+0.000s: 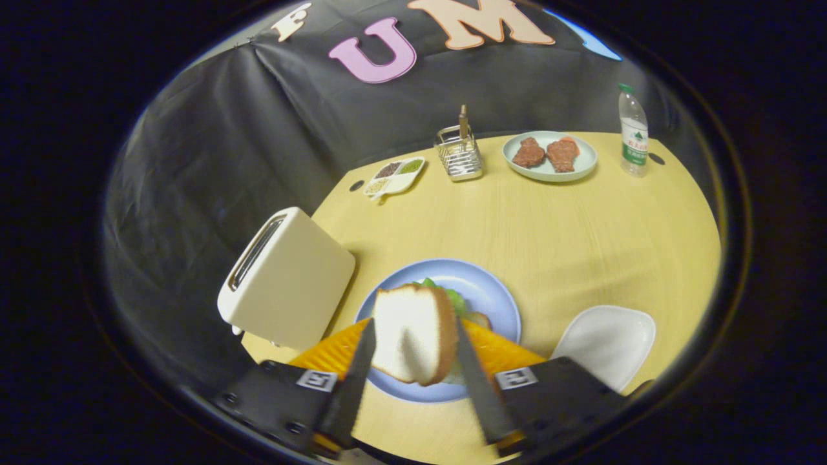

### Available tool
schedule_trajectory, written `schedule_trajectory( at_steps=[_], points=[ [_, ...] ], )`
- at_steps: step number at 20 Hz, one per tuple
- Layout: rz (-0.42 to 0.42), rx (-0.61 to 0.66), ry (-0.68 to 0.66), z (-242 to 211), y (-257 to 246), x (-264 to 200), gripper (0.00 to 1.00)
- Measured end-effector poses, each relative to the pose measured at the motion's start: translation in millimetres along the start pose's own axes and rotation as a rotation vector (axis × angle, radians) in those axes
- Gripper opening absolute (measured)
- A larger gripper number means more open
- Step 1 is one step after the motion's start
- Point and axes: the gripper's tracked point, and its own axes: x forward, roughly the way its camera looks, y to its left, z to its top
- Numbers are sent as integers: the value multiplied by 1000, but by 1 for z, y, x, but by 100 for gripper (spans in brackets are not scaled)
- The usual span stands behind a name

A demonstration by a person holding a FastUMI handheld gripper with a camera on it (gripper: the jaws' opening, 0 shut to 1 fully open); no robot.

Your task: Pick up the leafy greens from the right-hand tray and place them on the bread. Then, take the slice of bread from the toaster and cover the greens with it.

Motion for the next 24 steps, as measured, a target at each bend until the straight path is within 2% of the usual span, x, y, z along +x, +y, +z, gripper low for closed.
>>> schedule_trajectory(
  at_steps=[2,4,8,12,16,24],
  points=[
    [-19,-30,-5,-2,-9,-6,79],
    [-5,-48,-36,2,-5,-17,100],
    [16,-73,-187,31,1,-55,100],
    [-24,-125,-397,71,6,-113,100],
    [-107,-177,-585,106,4,-179,100],
    [-340,-259,-827,128,-16,-290,100]
  ],
)
